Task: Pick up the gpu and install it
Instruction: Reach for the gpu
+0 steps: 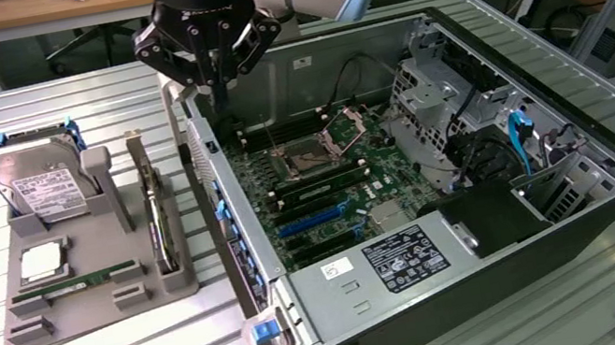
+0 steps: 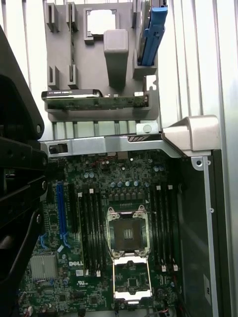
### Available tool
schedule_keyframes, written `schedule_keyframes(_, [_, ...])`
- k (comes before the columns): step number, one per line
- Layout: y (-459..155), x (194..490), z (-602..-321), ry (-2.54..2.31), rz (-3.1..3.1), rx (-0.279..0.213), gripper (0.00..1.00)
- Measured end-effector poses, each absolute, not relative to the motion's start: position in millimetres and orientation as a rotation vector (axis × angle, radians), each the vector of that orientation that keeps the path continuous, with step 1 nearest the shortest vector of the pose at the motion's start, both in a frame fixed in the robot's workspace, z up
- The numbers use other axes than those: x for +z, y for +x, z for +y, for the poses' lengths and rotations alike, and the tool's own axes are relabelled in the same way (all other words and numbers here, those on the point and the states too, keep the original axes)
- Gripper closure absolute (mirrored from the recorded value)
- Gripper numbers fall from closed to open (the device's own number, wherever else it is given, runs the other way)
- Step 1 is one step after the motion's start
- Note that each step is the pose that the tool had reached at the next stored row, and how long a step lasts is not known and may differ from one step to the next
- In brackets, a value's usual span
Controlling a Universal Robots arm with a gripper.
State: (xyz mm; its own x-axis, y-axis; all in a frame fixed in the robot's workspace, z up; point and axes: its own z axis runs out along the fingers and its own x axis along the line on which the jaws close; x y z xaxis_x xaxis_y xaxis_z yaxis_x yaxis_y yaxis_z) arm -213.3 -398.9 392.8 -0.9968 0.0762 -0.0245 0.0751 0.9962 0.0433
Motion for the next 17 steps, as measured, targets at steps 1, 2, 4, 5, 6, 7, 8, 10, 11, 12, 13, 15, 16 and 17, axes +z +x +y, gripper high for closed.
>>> schedule_keyframes(1, [-213.7,392.8,-398.9,0.118,3.113,0.066,0.89])
schedule_keyframes(2, [-214.0,392.8,-398.9,0.118,3.112,0.066,0.89])
schedule_keyframes(4, [-214.6,392.8,-398.9,0.118,3.112,0.066,0.89])
schedule_keyframes(5, [-215.0,392.7,-398.9,0.118,3.112,0.066,0.89])
schedule_keyframes(6, [-215.3,392.7,-398.9,0.118,3.112,0.066,0.89])
schedule_keyframes(7, [-215.6,392.7,-398.9,0.118,3.112,0.066,0.89])
schedule_keyframes(8, [-215.9,392.7,-398.9,0.118,3.113,0.066,0.89])
schedule_keyframes(10, [-216.6,392.7,-398.9,0.118,3.112,0.066,0.89])
schedule_keyframes(11, [-216.9,392.7,-398.9,0.118,3.112,0.066,0.89])
schedule_keyframes(12, [-217.4,392.7,-398.9,0.118,3.112,0.066,0.89])
schedule_keyframes(13, [-217.6,392.7,-398.9,0.118,3.113,0.066,0.89])
schedule_keyframes(15, [-218.5,392.7,-398.9,0.118,3.112,0.066,0.89])
schedule_keyframes(16, [-219.0,392.6,-398.9,0.118,3.112,0.066,0.89])
schedule_keyframes(17, [-219.4,392.6,-398.9,0.118,3.112,0.066,0.89])
